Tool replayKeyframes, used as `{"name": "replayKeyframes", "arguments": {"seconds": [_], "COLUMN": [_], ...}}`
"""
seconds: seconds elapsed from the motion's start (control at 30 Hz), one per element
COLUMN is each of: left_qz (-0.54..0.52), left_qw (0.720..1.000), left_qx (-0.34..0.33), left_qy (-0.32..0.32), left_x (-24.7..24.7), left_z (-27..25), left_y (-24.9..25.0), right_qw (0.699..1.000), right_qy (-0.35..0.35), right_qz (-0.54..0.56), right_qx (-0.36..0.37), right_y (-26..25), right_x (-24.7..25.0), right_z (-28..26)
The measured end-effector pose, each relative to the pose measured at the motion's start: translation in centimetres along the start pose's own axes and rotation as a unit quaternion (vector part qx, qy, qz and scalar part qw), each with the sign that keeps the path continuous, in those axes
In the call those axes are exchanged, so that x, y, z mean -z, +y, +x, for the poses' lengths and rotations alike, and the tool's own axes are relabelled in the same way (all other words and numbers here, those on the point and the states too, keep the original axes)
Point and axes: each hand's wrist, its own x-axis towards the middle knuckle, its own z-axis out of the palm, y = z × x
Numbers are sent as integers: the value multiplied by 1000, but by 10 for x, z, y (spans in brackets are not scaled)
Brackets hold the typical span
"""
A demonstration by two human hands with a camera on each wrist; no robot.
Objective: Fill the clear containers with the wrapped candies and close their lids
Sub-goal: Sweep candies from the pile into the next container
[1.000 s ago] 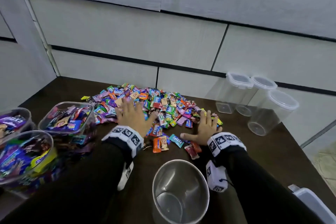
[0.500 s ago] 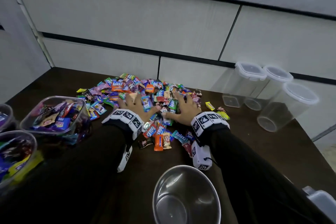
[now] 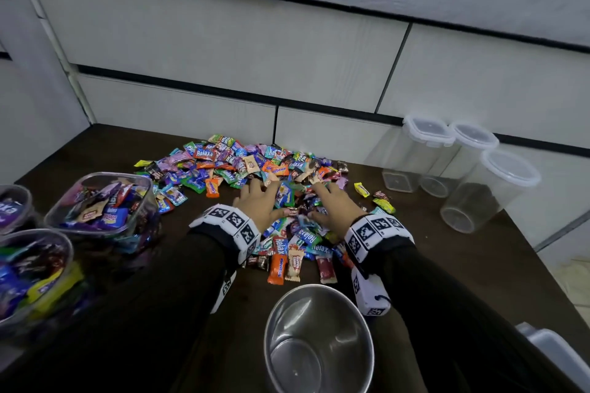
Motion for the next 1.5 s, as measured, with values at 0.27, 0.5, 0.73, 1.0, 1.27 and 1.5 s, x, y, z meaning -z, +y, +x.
{"name": "replayKeyframes", "arguments": {"seconds": [0.27, 0.5, 0.73, 1.0, 1.27, 1.5], "left_qz": [-45, -83, -96, -125, -162, -261], "left_qw": [998, 993, 991, 985, 977, 932], "left_qx": [-29, -27, -23, -61, -65, -143], "left_qy": [24, 79, 89, 105, 123, 207], "left_x": [16, 25, 26, 57, 72, 117], "left_z": [-12, -28, -50, -75, -111, -153], "left_y": [-9, -3, 10, 18, 22, 42], "right_qw": [996, 994, 990, 984, 975, 963], "right_qy": [76, 93, 121, 159, 183, 225], "right_qz": [46, 60, 67, 61, 102, 121], "right_qx": [5, 13, 26, 54, 73, 84], "right_y": [6, 6, -1, -12, -25, -39], "right_x": [4, 16, 16, 50, 56, 81], "right_z": [-16, -34, -63, -95, -137, -159]}}
